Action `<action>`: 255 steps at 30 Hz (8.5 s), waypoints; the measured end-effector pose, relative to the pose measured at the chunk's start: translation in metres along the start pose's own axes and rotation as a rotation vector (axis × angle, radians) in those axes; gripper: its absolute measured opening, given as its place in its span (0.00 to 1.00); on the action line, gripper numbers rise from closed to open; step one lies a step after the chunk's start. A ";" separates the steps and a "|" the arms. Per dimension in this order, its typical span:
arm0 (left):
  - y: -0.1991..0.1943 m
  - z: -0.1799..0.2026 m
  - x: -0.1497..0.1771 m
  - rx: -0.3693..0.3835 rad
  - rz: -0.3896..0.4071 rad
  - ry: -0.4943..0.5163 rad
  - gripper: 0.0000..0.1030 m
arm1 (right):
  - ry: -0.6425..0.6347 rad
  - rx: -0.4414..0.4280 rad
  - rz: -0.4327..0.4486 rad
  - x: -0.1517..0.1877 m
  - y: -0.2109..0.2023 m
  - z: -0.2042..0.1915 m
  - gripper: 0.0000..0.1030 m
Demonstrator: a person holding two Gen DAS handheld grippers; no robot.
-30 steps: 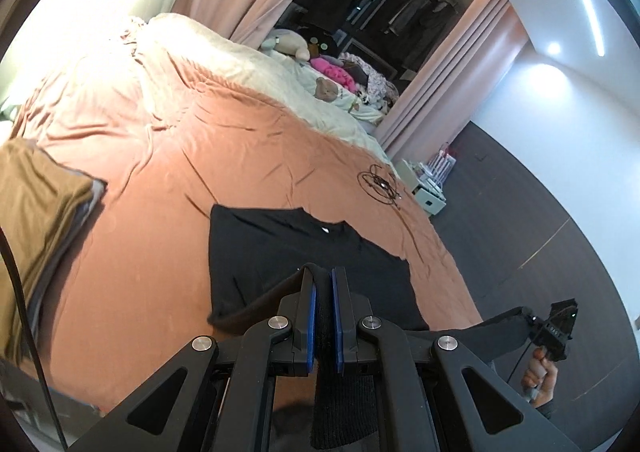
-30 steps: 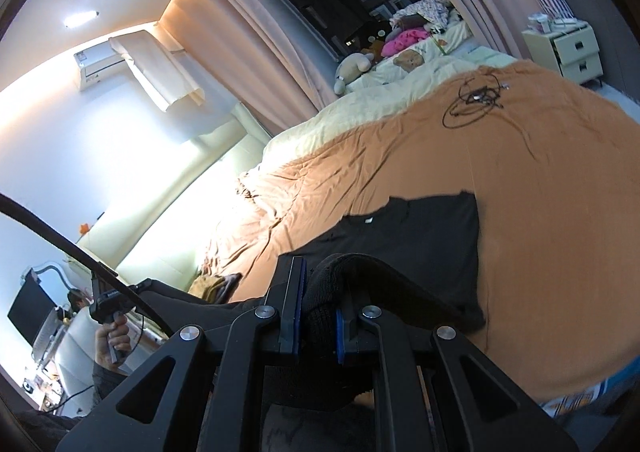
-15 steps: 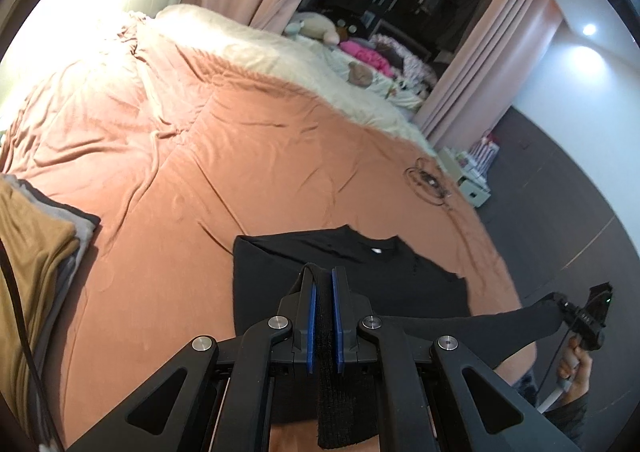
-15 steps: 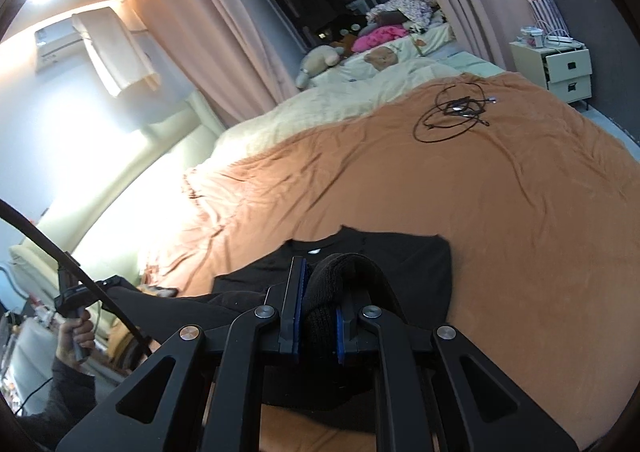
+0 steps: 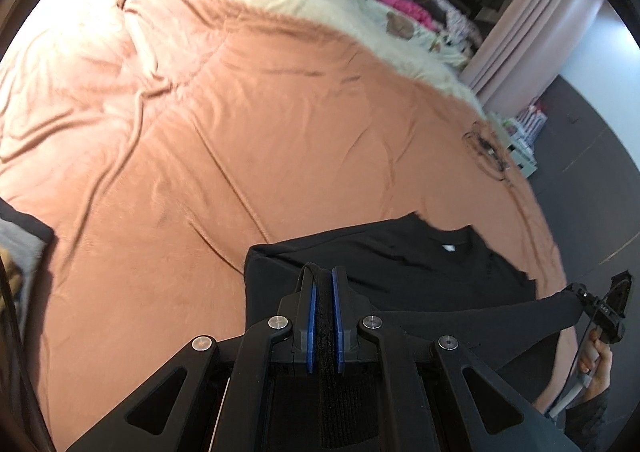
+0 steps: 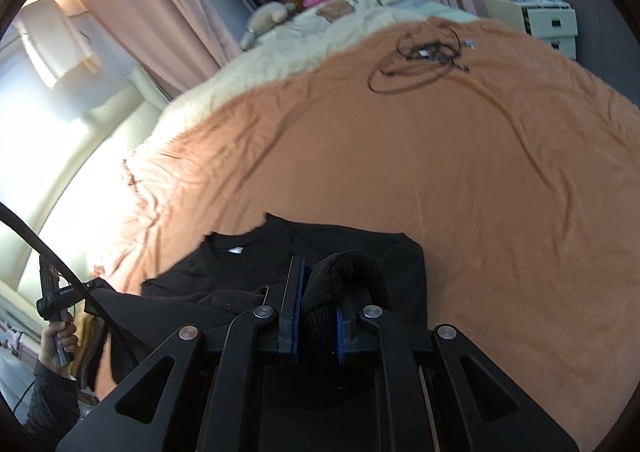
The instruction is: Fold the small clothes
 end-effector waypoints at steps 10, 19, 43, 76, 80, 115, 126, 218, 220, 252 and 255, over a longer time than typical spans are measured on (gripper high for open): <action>0.079 -0.039 0.002 -0.056 -0.099 -0.047 0.11 | 0.051 0.114 -0.085 0.001 0.059 -0.007 0.12; 0.067 -0.030 0.004 -0.134 -0.120 0.021 0.83 | -0.013 0.117 -0.056 0.001 0.026 -0.028 0.73; 0.109 -0.010 0.042 -0.446 -0.346 0.392 0.89 | -0.376 0.484 -0.192 0.008 0.042 -0.073 0.73; 0.152 -0.009 -0.035 -0.189 -0.198 0.160 0.13 | -0.101 0.223 -0.156 -0.073 0.084 -0.023 0.06; 0.127 0.005 -0.039 -0.190 -0.129 0.200 0.11 | -0.134 0.215 -0.072 -0.073 0.055 -0.031 0.04; 0.070 -0.019 -0.002 -0.189 -0.121 0.127 0.48 | -0.127 0.195 -0.074 -0.028 0.033 -0.032 0.50; 0.026 -0.020 0.079 -0.142 -0.189 0.096 0.48 | -0.078 0.185 -0.134 0.035 -0.025 0.010 0.50; -0.074 0.064 0.103 0.476 0.050 -0.177 0.09 | -0.307 -0.195 -0.334 0.162 0.014 -0.179 0.06; -0.071 0.079 0.098 0.494 0.046 -0.152 0.09 | -0.321 -0.194 -0.349 0.168 0.021 -0.183 0.06; 0.059 0.325 0.106 0.743 -0.248 0.164 0.09 | -0.018 -0.117 -0.116 0.184 -0.080 -0.019 0.66; 0.087 0.352 0.120 0.740 -0.333 0.195 0.13 | 0.009 -0.101 -0.140 0.196 -0.080 -0.003 0.66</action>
Point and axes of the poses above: each gripper's, at about its wrist camera, not at the fingertips, and y roughly the way its jaws point, z to its right, x to its underside, the point moved 2 cm from there along y, roughly the way its jaws point, and after that the axes turned 11 degrees about x, right-handed, at the moved point
